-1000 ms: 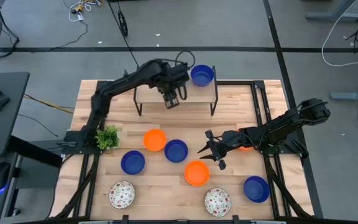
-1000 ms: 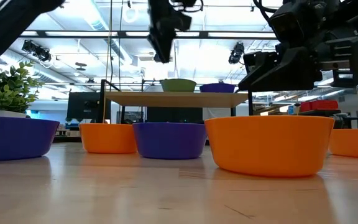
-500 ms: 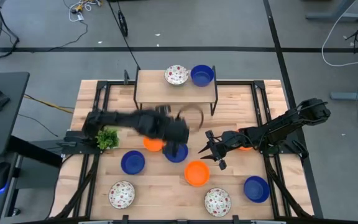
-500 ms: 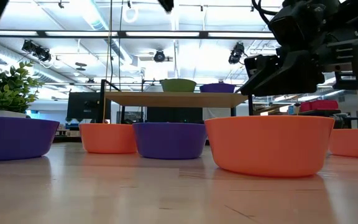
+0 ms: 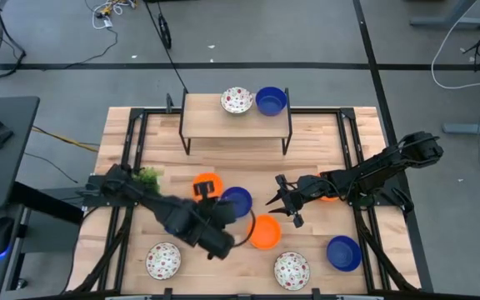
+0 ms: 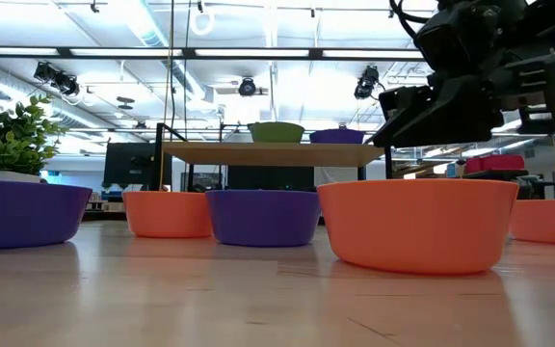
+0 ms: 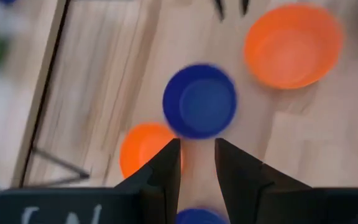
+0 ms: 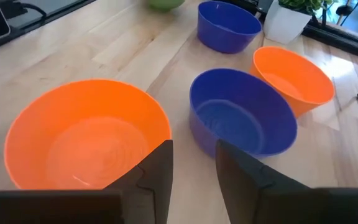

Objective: Pick & Place Mini bowls
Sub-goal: Put the orange bowl on the shelf

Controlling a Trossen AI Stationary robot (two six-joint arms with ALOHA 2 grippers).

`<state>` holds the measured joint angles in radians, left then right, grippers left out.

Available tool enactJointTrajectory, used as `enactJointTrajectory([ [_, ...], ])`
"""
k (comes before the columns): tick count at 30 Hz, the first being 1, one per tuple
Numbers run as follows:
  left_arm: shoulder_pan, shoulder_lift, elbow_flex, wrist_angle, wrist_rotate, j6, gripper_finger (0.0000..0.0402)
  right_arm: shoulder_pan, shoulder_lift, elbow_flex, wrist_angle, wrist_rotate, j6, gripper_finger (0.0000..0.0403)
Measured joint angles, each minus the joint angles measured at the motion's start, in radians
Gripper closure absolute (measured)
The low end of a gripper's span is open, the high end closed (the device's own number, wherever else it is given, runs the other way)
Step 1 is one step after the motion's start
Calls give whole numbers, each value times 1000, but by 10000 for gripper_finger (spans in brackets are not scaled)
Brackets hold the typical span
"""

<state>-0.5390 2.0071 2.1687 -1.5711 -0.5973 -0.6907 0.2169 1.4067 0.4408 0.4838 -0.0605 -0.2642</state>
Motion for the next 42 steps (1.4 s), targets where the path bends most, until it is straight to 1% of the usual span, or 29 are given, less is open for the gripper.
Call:
enactJointTrajectory([
  [2, -24, -14, -98, 0, -17, -101, 298, 0, 0, 0, -2, 0, 18, 280],
  [5, -47, -35, -262, 35, -15, -238, 297, 0, 0, 0, -9, 0, 26, 280],
  [8, -56, -88, -438, 156, 21, -300, 287, 0, 0, 0, -8, 0, 40, 280],
  [11, -46, -155, -620, 349, 70, -294, 267, 0, 0, 0, -5, 0, 43, 280],
  [15, 1, -252, -838, 558, 137, -242, 230, 0, 0, 0, 2, 0, 43, 280],
  [19, 69, -301, -997, 710, 189, -102, 200, 0, 0, 0, 12, 0, 38, 280],
  [23, 133, -298, -1069, 800, 199, 111, 198, 0, 0, 0, 12, 0, 19, 280],
  [26, 175, -293, -1081, 841, 191, 207, 208, 0, 0, 0, 11, 0, 16, 280],
  [30, 214, -293, -1080, 881, 203, 254, 227, 0, 0, 0, 9, 0, 16, 280],
  [33, 230, -293, -1081, 887, 239, 281, 245, 0, 0, 0, 4, 0, 16, 280],
  [42, 240, -293, -1081, 880, 255, 284, 302, 0, 0, 0, 1, 0, 16, 280],
])
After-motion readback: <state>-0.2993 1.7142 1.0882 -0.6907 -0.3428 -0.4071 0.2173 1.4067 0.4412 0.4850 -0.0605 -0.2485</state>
